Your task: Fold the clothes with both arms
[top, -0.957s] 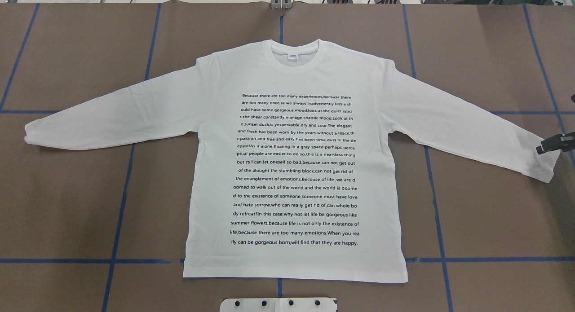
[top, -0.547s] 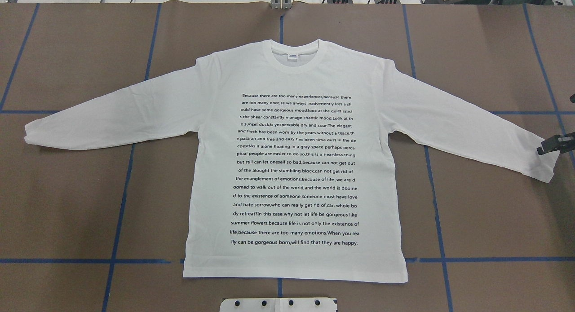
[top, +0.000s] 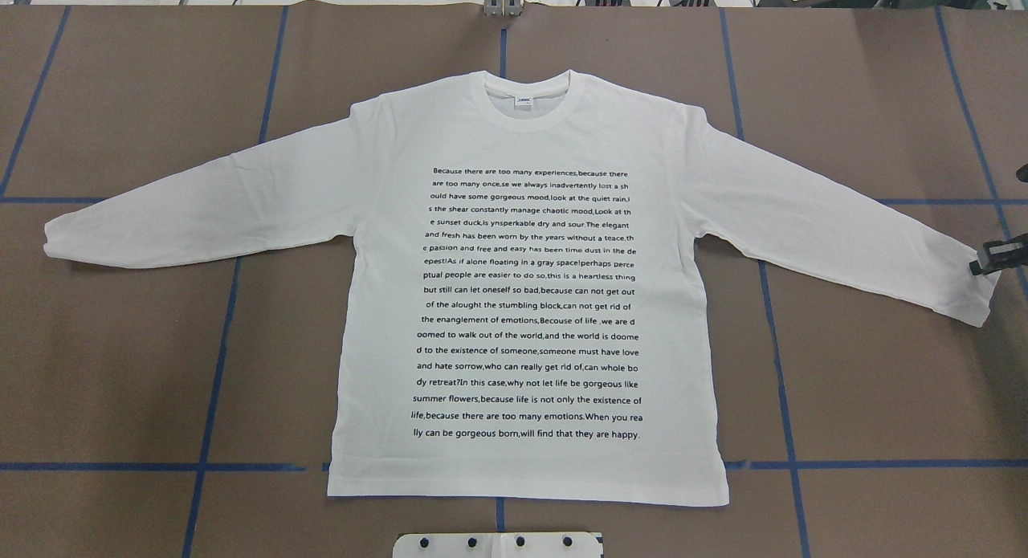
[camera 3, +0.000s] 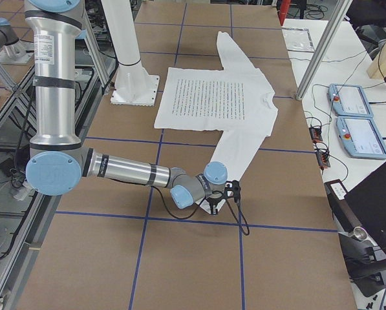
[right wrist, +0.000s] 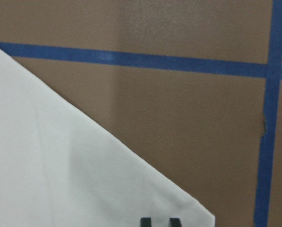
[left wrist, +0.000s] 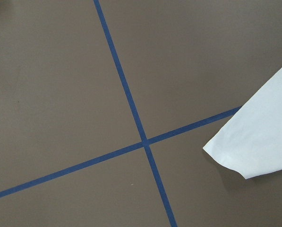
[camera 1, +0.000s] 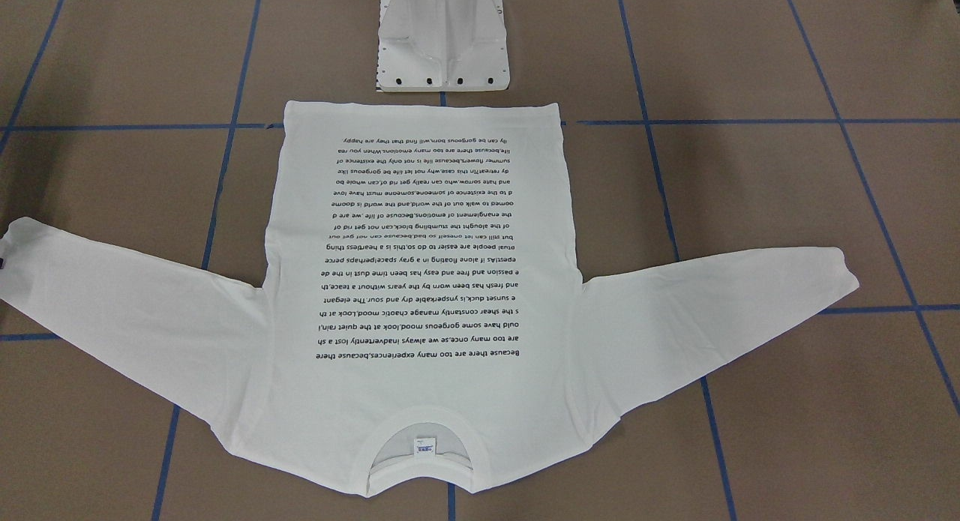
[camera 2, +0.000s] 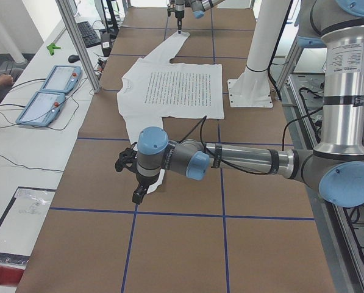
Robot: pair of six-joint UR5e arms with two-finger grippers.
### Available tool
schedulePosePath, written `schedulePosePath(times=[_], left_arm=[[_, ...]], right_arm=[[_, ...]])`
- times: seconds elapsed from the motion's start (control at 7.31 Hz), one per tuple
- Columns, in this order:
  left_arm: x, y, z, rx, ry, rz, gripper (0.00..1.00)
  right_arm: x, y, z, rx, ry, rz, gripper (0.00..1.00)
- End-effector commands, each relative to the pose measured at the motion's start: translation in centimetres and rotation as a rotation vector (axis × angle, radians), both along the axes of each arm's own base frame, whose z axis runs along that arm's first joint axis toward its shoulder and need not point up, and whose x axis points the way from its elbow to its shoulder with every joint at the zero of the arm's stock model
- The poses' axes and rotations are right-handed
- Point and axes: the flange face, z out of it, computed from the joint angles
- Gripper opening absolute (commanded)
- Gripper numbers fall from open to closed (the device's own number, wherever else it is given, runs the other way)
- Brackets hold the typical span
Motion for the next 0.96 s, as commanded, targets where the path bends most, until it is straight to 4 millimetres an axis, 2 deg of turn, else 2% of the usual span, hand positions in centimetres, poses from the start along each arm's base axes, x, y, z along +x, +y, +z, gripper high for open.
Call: schedulePosePath(times=[0.0,0.14,0.27,0.82], left_arm=[[0.01,0.02,0.06,-0.001,0.000,0.000,1.00],[-0.07,-0.04,-0.02,0.001,0.000,-0.001,1.00],[-0.07,-0.04,-0.02,0.001,0.000,-0.001,1.00],[0.02,-0.31,-0.40,0.008,0.000,0.000,1.00]], right_arm=[[-0.23,0.16,0.06,-0.003,0.001,-0.006,0.59],[-0.23,0.33,0.22,-0.005,0.003,-0.007,0.84],[-0.48,0.40,0.32,-0.005,0.007,-0.011,0.88],[0.05,0.20,0.83,-0.033,0.046,0.005,0.88]])
